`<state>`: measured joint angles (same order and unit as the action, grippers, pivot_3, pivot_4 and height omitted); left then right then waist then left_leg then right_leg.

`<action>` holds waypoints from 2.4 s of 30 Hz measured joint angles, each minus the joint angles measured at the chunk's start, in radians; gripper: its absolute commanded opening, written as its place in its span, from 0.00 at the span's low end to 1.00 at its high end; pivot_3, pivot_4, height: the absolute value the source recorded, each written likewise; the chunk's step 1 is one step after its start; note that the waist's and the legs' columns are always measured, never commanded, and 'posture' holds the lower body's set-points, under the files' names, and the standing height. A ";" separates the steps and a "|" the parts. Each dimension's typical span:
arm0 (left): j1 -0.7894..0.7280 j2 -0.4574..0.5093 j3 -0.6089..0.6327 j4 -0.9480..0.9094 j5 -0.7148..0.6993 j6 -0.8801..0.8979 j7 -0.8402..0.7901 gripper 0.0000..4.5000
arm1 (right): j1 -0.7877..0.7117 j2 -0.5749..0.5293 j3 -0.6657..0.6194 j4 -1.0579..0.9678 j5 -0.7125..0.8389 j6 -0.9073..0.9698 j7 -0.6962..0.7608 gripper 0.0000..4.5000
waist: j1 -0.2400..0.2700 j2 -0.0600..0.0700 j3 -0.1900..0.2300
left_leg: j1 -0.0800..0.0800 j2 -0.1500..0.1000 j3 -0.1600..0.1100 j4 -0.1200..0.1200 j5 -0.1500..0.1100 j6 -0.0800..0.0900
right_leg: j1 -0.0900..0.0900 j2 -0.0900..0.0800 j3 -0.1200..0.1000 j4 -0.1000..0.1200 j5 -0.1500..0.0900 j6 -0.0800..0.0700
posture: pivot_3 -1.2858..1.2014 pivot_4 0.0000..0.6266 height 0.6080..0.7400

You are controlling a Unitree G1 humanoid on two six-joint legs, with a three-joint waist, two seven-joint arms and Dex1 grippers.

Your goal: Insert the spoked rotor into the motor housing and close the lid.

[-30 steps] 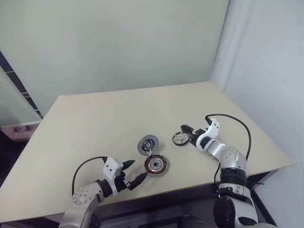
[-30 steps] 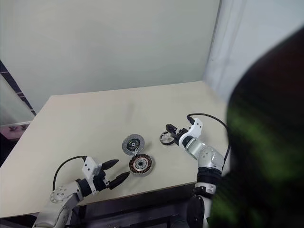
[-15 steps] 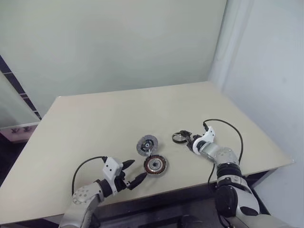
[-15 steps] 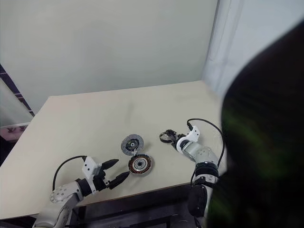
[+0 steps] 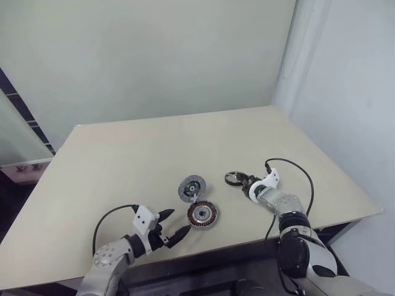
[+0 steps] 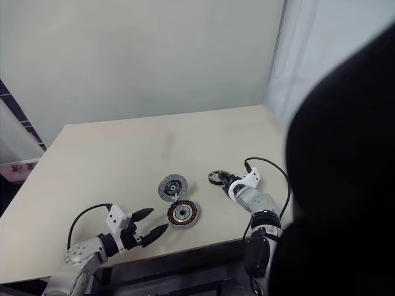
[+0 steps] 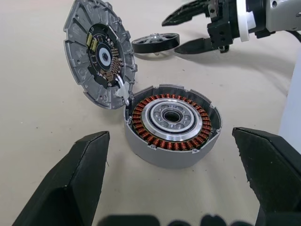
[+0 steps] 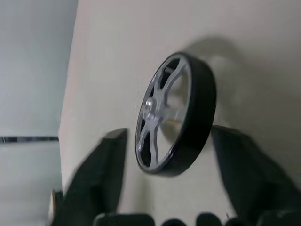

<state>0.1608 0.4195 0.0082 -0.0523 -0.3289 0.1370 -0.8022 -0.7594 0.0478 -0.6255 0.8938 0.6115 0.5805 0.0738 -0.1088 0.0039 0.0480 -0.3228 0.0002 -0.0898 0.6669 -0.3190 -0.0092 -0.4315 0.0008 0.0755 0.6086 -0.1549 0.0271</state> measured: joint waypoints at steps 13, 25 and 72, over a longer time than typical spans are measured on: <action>-0.010 -0.001 -0.001 0.000 0.002 0.000 0.003 1.00 | -0.015 -0.002 -0.027 0.031 0.066 -0.012 -0.007 0.09 | 0.000 0.000 0.000 | 0.000 0.000 0.001 0.000 0.000 0.000 | 0.000 0.000 0.002 0.000 0.000 0.000 | 0.52 0.00 1.00; -0.015 -0.001 0.000 0.001 0.002 -0.008 0.002 1.00 | 0.120 0.018 0.072 -0.404 0.143 0.286 -0.029 0.09 | 0.002 0.002 0.000 | -0.001 -0.001 -0.001 0.000 -0.001 0.002 | 0.000 0.000 0.002 0.000 0.000 0.000 | 0.52 0.00 1.00; -0.030 0.048 0.017 0.051 -0.001 -0.012 -0.039 1.00 | 0.446 0.097 0.298 -0.951 0.399 0.807 -0.253 0.09 | 0.001 0.006 0.003 | -0.004 0.000 0.001 -0.001 -0.001 0.002 | -0.008 0.000 0.001 0.000 0.000 0.000 | 0.52 0.00 1.00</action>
<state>0.1305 0.4675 0.0251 -0.0015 -0.3303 0.1250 -0.8412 -0.3137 0.1446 -0.3271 -0.0572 1.0109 1.3871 -0.1792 -0.1076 0.0103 0.0506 -0.3265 0.0003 -0.0888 0.6661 -0.3204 -0.0071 -0.4400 0.0010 0.0768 0.6082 -0.1553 0.0269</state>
